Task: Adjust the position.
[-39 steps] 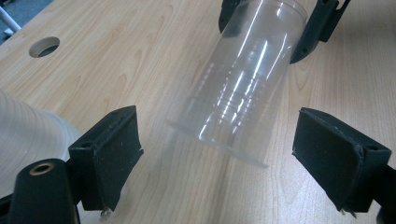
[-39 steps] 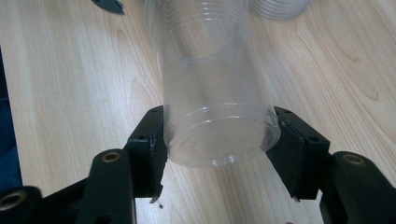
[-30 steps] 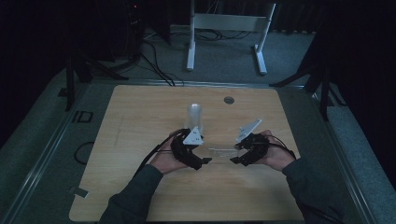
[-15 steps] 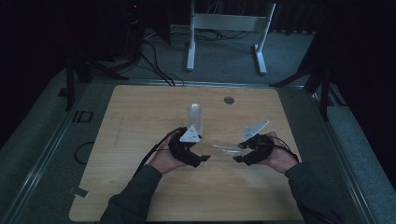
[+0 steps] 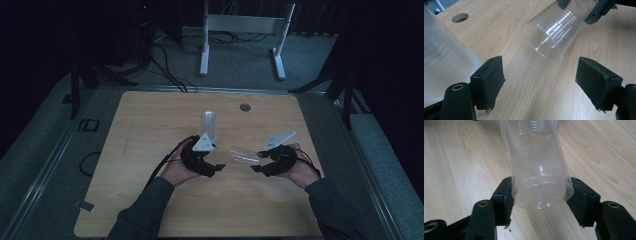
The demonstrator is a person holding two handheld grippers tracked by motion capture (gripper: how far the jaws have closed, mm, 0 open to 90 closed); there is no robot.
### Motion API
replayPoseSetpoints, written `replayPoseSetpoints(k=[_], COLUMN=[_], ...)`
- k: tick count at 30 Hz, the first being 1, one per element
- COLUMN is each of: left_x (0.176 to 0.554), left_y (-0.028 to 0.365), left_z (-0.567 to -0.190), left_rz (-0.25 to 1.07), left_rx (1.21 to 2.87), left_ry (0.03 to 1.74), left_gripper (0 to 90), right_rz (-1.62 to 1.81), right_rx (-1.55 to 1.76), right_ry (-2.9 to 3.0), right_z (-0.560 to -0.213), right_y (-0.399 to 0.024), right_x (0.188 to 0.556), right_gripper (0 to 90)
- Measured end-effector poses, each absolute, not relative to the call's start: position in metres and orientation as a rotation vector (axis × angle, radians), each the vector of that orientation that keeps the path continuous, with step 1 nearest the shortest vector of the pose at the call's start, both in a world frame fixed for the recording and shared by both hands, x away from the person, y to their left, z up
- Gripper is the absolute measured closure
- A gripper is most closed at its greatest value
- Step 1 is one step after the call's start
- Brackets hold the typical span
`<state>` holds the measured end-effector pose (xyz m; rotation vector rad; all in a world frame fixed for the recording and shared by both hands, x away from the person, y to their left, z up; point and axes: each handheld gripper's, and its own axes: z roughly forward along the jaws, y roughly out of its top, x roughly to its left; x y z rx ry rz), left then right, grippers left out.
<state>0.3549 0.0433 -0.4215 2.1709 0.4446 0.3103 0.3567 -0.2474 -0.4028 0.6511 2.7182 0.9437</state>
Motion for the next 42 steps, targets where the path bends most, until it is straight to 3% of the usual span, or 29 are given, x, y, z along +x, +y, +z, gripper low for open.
replayPoseSetpoints(k=[42], left_x=[0.3582], left_y=[0.0485], left_z=[-0.4211], left_rz=[0.290], left_rx=[2.086], left_ry=[0.502], left_gripper=[22.2], right_rz=[1.184], right_rx=[0.750], right_ry=[2.527], right_z=[-0.4047], right_y=[-0.2549], right_x=[0.3492], right_gripper=[41.7])
